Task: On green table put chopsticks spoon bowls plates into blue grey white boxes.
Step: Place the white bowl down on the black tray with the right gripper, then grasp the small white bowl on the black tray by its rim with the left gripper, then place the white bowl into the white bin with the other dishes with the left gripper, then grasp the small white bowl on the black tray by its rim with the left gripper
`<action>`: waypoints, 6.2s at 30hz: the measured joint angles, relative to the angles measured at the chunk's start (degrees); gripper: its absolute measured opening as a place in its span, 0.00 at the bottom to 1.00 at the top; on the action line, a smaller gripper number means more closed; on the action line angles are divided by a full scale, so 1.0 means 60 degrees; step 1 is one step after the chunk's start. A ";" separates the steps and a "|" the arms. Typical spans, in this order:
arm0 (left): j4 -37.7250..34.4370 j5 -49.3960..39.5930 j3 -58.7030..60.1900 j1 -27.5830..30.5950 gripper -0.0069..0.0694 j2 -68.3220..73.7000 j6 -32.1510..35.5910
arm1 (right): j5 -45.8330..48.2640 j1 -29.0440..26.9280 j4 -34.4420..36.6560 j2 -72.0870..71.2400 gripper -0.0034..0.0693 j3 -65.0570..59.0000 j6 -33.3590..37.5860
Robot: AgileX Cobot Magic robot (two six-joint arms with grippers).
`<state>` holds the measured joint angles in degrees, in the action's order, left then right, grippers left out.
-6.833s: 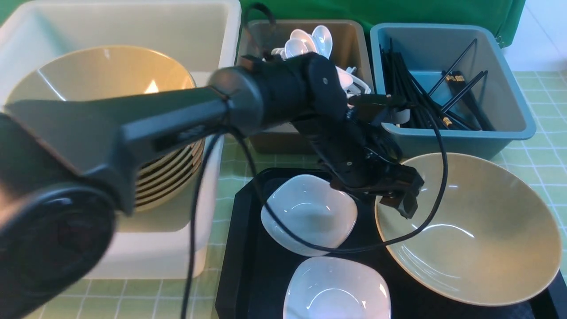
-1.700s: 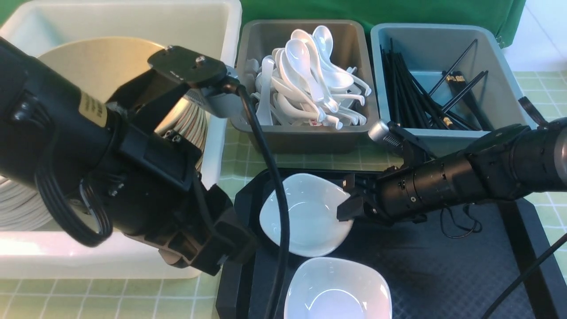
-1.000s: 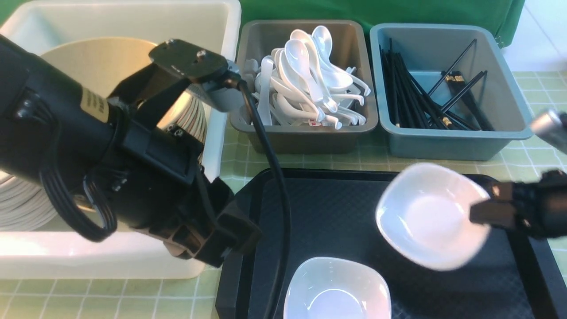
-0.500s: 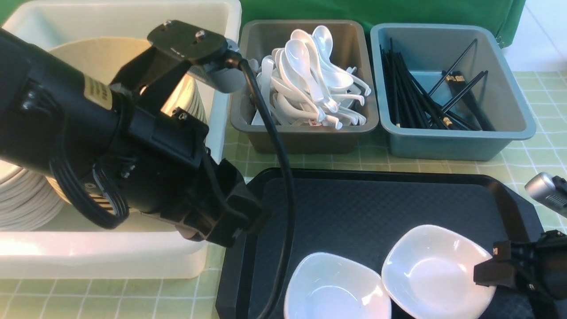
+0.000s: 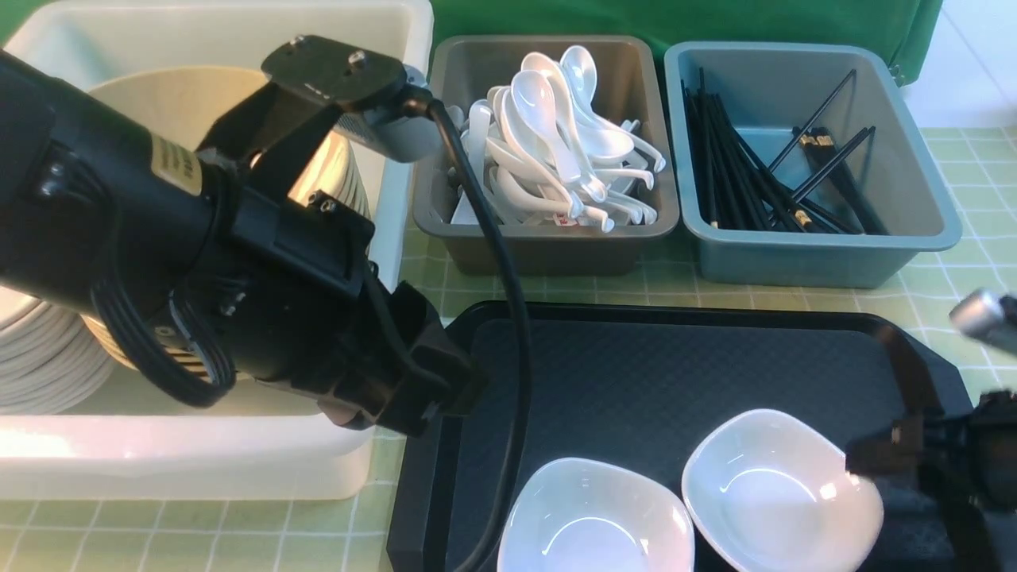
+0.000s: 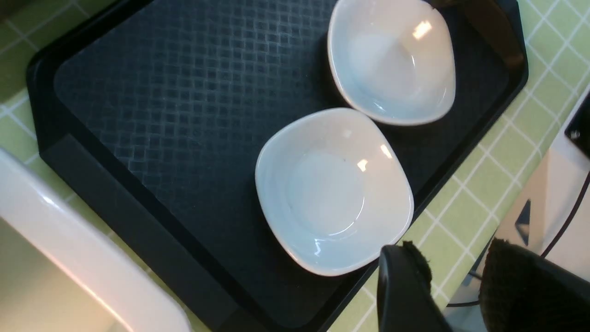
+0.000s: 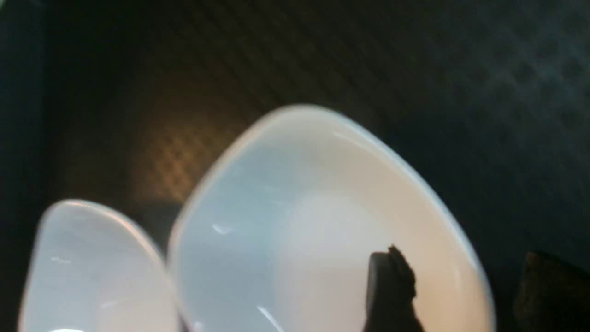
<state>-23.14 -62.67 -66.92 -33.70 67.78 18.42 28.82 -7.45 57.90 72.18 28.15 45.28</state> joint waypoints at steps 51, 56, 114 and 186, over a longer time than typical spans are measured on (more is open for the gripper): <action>-0.0203 -0.1199 -0.8402 -0.1773 0.53 1.0978 -0.0696 | 0.5217 0.2992 -0.7911 -0.6019 0.57 0.2336 -0.5527; -0.0005 -0.1199 -0.8402 -0.2083 0.67 1.1013 -0.0652 | 0.5170 0.3056 -0.7941 -0.6019 0.57 0.2336 -0.5560; 0.4805 0.0325 0.0194 0.8463 0.11 -0.2844 -0.3831 | 0.2925 1.0690 -0.6021 0.0083 0.08 0.7782 -0.2033; 0.0056 -0.1392 -0.1930 0.1474 0.75 0.1441 -0.1950 | 0.4507 0.7313 -0.6739 -0.3290 0.16 0.4556 -0.3408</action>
<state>-22.80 -71.02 -78.51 -24.85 76.43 6.72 55.86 36.43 17.47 52.44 55.48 24.83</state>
